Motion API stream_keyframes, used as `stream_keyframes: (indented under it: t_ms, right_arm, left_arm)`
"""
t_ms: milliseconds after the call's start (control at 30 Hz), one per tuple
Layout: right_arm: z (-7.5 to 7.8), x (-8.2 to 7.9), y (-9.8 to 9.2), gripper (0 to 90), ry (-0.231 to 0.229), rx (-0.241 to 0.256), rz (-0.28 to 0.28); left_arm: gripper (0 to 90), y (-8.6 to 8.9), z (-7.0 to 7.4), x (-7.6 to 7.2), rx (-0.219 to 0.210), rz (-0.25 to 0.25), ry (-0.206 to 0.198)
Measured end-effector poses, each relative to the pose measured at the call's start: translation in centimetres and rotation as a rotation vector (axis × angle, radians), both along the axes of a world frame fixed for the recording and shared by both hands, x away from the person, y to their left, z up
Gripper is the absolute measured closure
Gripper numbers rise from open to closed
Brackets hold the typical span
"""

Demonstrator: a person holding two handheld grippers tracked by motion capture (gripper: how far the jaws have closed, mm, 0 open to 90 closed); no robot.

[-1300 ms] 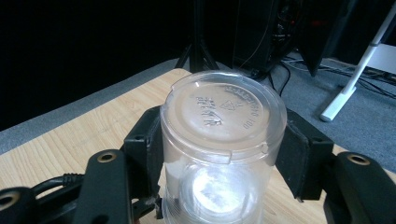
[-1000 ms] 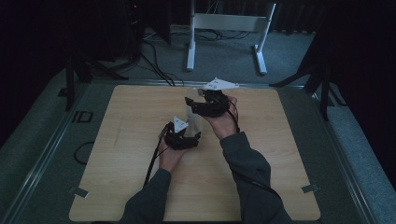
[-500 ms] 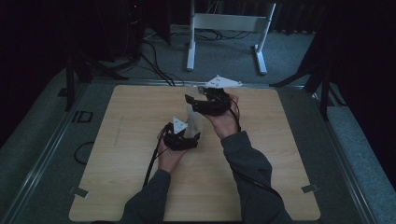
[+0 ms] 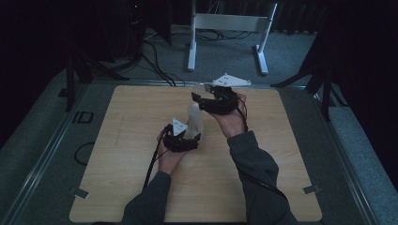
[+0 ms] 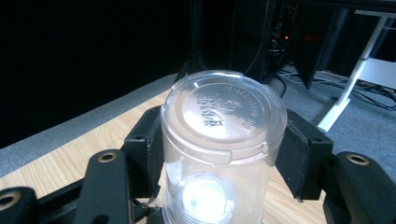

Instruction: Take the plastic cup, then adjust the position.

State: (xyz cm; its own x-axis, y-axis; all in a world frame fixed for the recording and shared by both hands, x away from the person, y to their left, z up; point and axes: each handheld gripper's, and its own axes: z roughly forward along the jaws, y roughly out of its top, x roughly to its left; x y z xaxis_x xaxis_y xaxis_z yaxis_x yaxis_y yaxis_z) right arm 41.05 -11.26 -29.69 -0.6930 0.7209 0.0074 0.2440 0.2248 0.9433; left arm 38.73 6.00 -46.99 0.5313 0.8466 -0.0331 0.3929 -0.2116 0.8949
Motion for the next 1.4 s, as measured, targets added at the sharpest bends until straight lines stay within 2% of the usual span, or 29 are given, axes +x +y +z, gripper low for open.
stream_keyframes:
  t_ms: [233,500,600,900,1233,1300,1400]
  right_arm:
    - [0.4,-0.3,-1.7,39.9,-0.016,0.010,-0.021]
    - [0.7,-0.8,-4.2,39.9,-0.008,0.018,-0.073]
    - [0.3,-0.9,-5.3,39.9,0.001,0.010,-0.109]
    - [-1.1,-1.5,-7.4,40.2,0.027,0.021,-0.167]
    - [-3.7,-2.4,-8.9,40.2,0.067,0.007,-0.208]
    - [-4.0,-2.5,-9.1,40.2,0.070,0.007,-0.212]
    - [-5.2,-2.8,-9.6,40.1,0.092,0.020,-0.221]
  left_arm:
    - [17.7,0.5,0.2,-0.6,-0.007,0.001,-0.008]
    - [17.7,1.0,0.3,-1.2,-0.003,-0.002,-0.012]
    - [17.7,1.2,0.3,-1.4,-0.001,-0.004,-0.015]
    - [18.5,1.8,0.6,-2.1,-0.014,-0.002,-0.036]
    - [24.6,1.8,0.5,-3.0,-0.022,-0.032,-0.044]
    - [25.4,1.8,0.6,-3.0,-0.024,-0.041,-0.043]
    - [28.0,1.8,0.6,-3.3,-0.021,-0.046,-0.051]
